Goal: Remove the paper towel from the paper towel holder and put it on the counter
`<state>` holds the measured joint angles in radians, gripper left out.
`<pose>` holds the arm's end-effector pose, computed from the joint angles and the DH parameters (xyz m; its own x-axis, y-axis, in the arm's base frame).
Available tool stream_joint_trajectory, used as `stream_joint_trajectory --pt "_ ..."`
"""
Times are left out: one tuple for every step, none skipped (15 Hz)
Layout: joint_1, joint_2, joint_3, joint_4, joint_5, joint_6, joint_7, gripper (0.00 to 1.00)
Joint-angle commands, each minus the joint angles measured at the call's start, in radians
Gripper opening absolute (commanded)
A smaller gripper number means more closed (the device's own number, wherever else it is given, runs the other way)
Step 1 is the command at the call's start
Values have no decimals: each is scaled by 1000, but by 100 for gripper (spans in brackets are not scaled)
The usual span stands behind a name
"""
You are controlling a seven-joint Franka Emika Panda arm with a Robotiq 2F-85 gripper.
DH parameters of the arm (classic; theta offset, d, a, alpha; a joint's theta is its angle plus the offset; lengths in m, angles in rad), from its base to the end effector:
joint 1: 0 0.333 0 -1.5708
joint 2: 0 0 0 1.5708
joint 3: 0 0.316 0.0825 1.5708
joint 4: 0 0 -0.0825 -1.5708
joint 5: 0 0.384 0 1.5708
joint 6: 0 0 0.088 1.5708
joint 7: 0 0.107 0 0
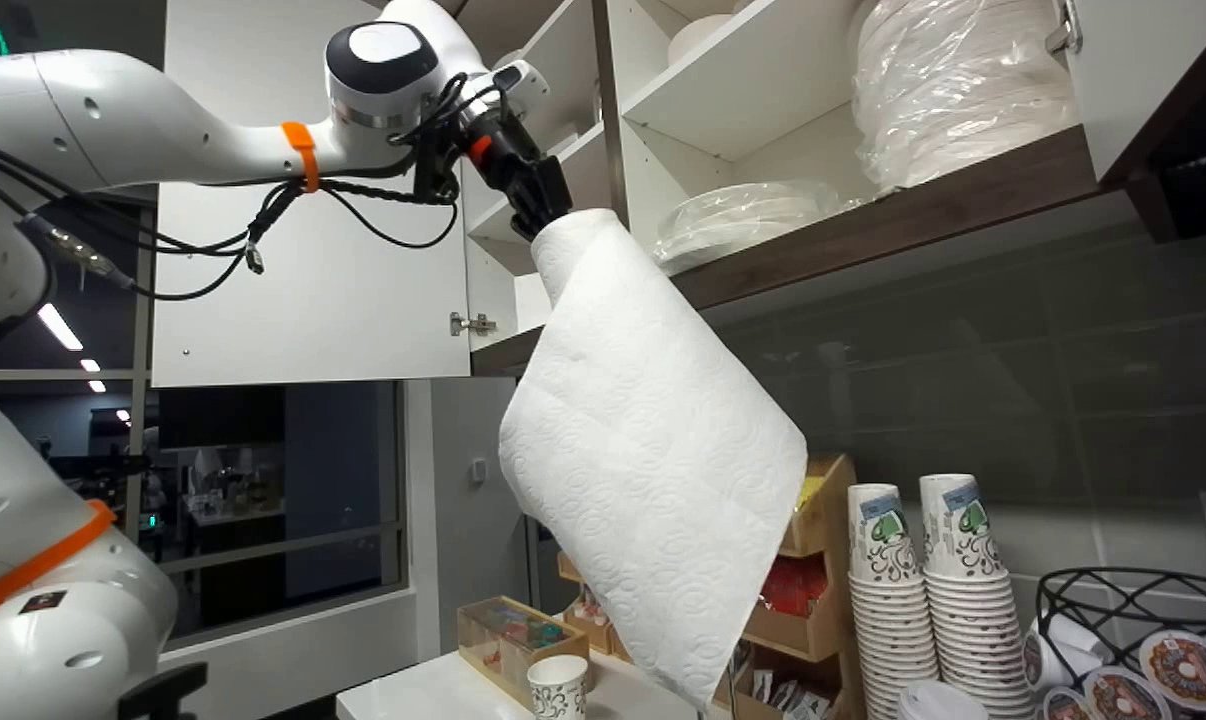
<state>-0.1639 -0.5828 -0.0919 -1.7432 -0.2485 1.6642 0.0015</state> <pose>0.3211 -0.1291 0.8201 0.8517 -0.2119 0.4792 -0.3296 -0.9276 0.1757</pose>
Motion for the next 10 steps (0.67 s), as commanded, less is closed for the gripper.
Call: stream_joint_trajectory --pt "38 -29 27 6 1 -49 -31 5" --pt "48 -32 35 5 3 -54 -36 5" --pt "59 -35 45 2 4 -58 -39 5" --pt "69 -37 53 -3 7 -60 -44 5" --pt "83 -37 60 -15 14 -50 -44 5" --pt "92 -35 68 -29 21 -36 -33 5" --pt "104 -20 76 -33 33 -41 -27 5" --pt "111 -11 83 -43 37 -34 -19 5" --pt "120 6 87 -48 48 -37 -15 5" --pt "127 25 92 -53 59 -34 -7 5"
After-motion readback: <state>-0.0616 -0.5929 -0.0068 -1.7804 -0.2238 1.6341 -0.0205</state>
